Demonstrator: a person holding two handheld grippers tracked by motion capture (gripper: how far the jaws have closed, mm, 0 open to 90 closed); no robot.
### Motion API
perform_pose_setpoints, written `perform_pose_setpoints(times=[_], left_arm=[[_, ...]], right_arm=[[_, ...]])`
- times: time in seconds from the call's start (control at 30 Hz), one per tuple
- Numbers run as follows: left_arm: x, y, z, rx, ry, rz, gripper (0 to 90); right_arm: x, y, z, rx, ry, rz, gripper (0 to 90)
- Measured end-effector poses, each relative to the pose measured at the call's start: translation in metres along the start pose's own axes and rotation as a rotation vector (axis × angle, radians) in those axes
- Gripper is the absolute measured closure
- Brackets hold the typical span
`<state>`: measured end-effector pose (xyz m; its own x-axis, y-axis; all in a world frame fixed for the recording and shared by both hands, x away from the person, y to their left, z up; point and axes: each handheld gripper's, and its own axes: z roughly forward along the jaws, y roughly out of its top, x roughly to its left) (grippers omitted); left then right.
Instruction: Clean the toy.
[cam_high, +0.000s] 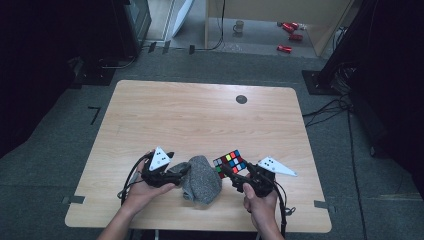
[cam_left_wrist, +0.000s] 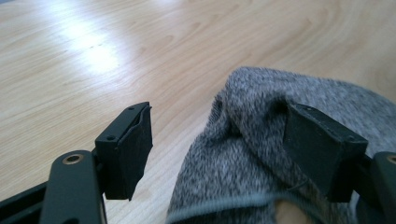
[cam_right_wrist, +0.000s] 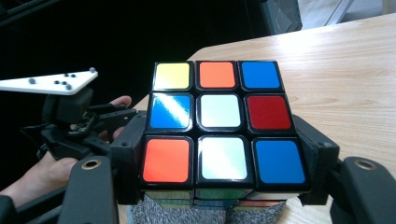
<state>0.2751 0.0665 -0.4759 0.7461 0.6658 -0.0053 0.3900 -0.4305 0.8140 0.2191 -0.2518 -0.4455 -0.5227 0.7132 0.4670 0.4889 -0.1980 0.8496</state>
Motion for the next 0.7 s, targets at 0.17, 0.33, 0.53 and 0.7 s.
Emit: perform_pose_setpoints(times=[0.17, 0.33, 0.53, 0.7], left_arm=[[0.004, -0.007, -0.007, -0.020, -0.026, 0.012, 20.9], [-0.008, -0.001, -0.016, -0.087, -0.064, 0.027, 19.3], [-0.033, 0.003, -0.009, -0.111, -0.067, 0.113, 19.1], [-0.052, 0.009, -0.004, -0.165, -0.086, 0.157, 18.4]], right_arm=[[0.001, 0.001, 0.003, 0.002, 0.003, -0.001, 34.4], [0.005, 0.002, 0.010, 0.004, 0.026, -0.003, 34.4], [0.016, 0.000, 0.020, 0.022, 0.068, -0.013, 34.4], [0.022, -0.002, 0.022, 0.028, 0.077, 0.003, 34.4]])
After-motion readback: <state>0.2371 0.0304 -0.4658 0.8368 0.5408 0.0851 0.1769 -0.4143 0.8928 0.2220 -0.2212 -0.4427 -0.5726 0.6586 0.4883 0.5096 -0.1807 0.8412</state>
